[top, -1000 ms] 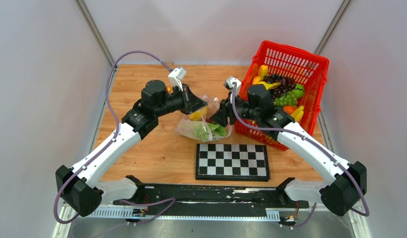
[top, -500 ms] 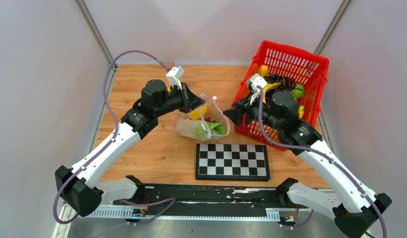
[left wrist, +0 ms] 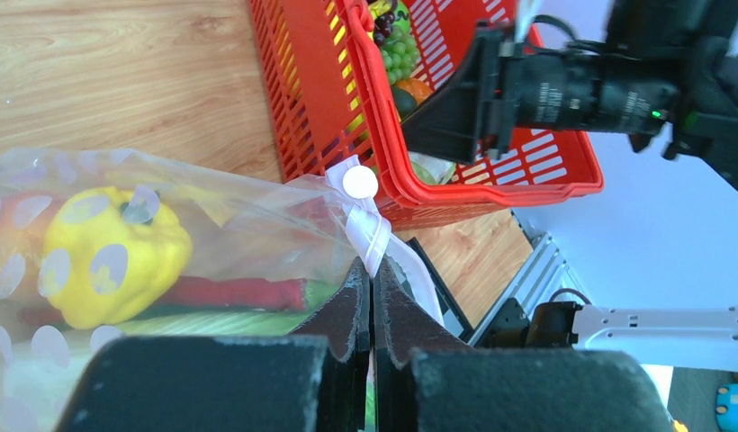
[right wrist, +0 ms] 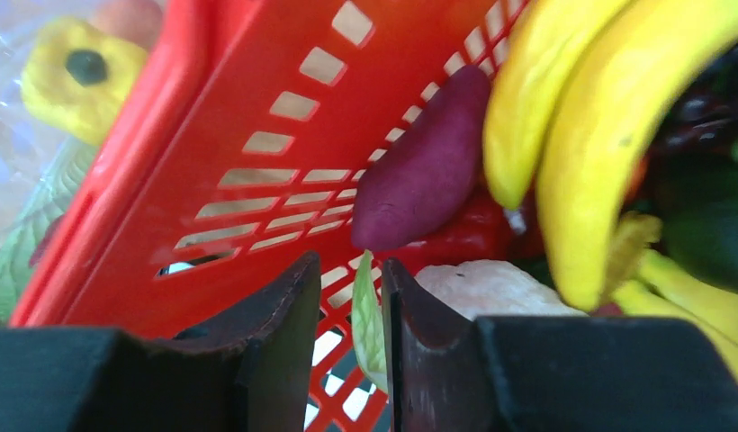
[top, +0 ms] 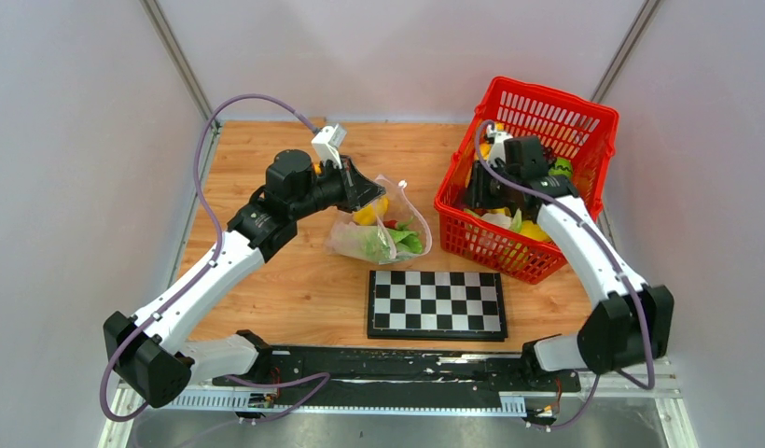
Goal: Place the food in the zip-top bag and seal the zipper
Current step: Pick up the fake vegetable from the bin.
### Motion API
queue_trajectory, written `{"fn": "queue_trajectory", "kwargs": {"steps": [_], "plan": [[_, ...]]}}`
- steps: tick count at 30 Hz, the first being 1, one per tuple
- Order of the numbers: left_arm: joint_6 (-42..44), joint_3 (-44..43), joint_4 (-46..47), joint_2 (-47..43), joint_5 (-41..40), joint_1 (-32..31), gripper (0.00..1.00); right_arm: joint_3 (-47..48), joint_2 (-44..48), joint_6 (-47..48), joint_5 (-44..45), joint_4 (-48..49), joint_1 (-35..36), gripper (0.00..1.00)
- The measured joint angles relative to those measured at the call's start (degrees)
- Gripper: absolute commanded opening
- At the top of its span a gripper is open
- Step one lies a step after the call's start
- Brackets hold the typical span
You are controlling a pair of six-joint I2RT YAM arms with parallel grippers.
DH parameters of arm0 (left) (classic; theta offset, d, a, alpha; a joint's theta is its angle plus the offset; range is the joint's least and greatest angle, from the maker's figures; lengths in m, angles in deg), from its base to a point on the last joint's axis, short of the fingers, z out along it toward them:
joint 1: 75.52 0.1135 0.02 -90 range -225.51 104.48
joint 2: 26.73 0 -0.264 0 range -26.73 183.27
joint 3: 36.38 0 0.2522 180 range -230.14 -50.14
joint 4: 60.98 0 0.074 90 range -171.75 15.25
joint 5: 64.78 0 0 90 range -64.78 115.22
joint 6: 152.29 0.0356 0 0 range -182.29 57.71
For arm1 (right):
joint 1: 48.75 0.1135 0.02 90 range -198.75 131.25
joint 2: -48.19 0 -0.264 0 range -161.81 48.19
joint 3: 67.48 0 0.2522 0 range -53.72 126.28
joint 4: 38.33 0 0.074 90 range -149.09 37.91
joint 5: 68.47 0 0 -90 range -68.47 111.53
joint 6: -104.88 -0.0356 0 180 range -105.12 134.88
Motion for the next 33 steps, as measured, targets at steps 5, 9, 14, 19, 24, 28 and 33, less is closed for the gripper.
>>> {"fn": "queue_trajectory", "kwargs": {"steps": [5, 9, 14, 19, 24, 28, 33], "plan": [[0.04, 0.00, -0.15, 0.00, -0.17, 0.00, 0.00, 6.67, -11.08, 2.01, -5.77, -9.25, -0.31, 0.23], [0.09, 0.00, -0.39, -0.02, -0.42, 0.00, 0.00, 9.38, -15.65, 3.45, -2.25, -15.21, -0.24, 0.24], [0.24, 0.00, -0.57, -0.02, -0.83, 0.00, 0.00, 8.35, -15.32, 3.02, 5.60, -17.92, -1.18, 0.26], [0.31, 0.00, -0.85, 0.00, -0.83, 0.00, 0.00, 6.47, -12.41, 1.31, 10.49, -17.27, -4.50, 0.31], [0.42, 0.00, -0.94, 0.00, -1.01, 0.00, 0.00, 5.09, -9.33, 0.35, 13.20, -17.68, -8.17, 0.50], [0.39, 0.00, -0.98, 0.00, -1.03, 0.00, 0.00, 3.28, -5.97, 0.20, 5.53, -14.36, -9.16, 0.64], [0.37, 0.00, -0.98, 0.00, -1.01, 0.00, 0.00, 2.10, -5.29, -0.35, -2.71, -9.88, -8.90, 0.68]]}}
